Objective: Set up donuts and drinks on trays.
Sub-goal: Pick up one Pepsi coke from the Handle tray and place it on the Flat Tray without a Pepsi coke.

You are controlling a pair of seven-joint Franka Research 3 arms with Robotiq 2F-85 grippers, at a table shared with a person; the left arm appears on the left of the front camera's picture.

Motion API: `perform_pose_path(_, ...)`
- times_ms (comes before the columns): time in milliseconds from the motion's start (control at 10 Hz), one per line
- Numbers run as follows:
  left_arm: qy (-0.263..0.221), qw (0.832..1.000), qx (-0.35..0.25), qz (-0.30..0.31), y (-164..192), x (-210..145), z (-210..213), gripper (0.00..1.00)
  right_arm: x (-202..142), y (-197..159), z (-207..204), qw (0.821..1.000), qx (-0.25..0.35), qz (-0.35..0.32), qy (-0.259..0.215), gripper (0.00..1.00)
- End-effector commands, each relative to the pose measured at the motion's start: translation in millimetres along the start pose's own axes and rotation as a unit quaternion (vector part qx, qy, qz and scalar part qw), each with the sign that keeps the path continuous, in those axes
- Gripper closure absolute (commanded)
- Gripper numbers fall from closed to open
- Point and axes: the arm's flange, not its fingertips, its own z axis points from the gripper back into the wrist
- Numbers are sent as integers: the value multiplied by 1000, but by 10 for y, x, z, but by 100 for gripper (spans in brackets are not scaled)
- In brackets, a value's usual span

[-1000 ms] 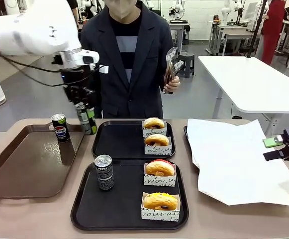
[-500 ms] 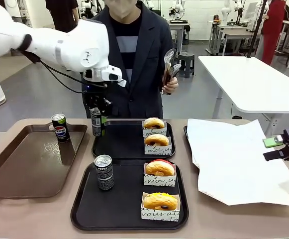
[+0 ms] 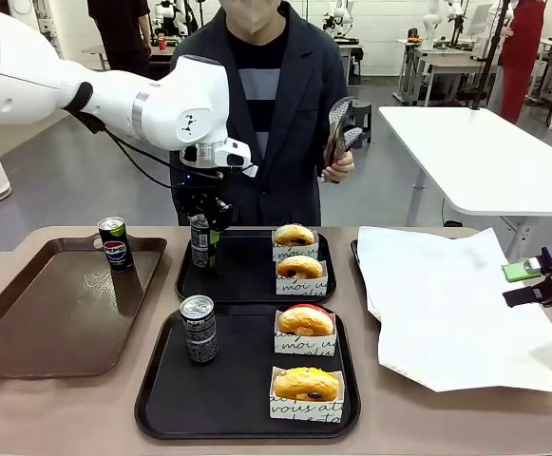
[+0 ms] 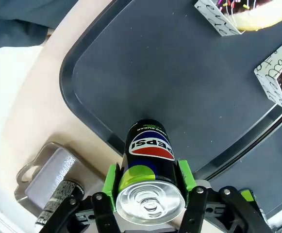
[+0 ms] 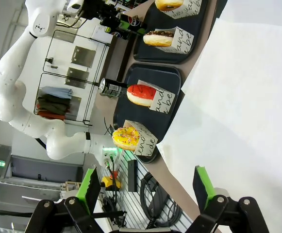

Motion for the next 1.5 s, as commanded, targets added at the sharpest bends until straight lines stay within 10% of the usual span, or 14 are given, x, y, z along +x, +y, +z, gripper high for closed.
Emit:
perform_pose_path(0, -20, 1000, -18, -6, 18, 40, 33, 42, 12, -5, -27, 1000, 11, 8, -13, 0)
perform_pose_path(300, -14, 999, -27, -17, 18, 85, -39, 42, 12, -5, -27, 1000, 11, 8, -13, 0)
perform_pose_path(400, -16, 999, -29, -20, 18, 88, -35, 0, 12, -5, -27, 1000, 11, 8, -13, 0)
perform_pose_path(900, -34, 998, -37, -22, -17, -183, 261, 0, 12, -5, -27, 1000, 11, 8, -13, 0)
perform_pose_path(1400, -62, 994, -74, 42, -112, -1429, 788, 0, 12, -5, -27, 1000, 11, 8, -13, 0)
